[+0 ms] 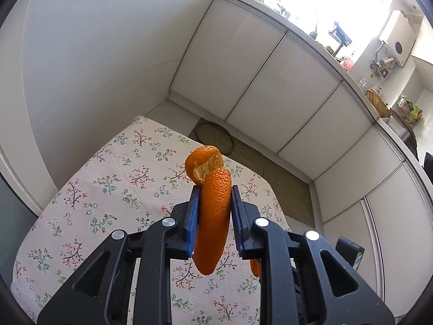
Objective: Collect trash
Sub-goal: 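Grasp the remaining orange peel with the right tool while the left tool holds its peel, then carry both orange peels in the tools over the white bin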
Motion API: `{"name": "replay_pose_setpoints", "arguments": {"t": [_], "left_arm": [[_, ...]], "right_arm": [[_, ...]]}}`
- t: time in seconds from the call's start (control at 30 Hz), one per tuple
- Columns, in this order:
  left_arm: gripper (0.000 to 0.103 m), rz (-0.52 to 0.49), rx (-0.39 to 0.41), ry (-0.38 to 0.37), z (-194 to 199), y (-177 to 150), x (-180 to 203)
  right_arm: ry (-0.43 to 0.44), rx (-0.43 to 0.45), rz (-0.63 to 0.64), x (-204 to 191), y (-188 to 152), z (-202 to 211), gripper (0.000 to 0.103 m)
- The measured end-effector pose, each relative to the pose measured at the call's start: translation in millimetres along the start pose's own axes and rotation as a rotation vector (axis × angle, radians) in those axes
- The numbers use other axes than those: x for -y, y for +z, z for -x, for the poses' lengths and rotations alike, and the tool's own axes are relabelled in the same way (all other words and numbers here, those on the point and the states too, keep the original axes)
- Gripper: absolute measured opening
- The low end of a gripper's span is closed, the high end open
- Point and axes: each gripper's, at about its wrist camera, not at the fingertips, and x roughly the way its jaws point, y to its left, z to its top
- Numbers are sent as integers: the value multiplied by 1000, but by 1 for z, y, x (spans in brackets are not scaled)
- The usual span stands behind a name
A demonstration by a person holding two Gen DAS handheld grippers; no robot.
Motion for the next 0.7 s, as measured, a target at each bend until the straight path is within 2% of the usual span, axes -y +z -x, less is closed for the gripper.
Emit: {"name": "replay_pose_setpoints", "arguments": {"t": [0.43, 0.7], "left_arm": [[21, -121, 8, -15, 10, -21, 49], [21, -207, -6, -32, 6, -42, 84]], "right_arm": [[3, 145, -74, 57, -20, 83, 18], [-74, 214, -115, 109, -35, 128, 18]]}}
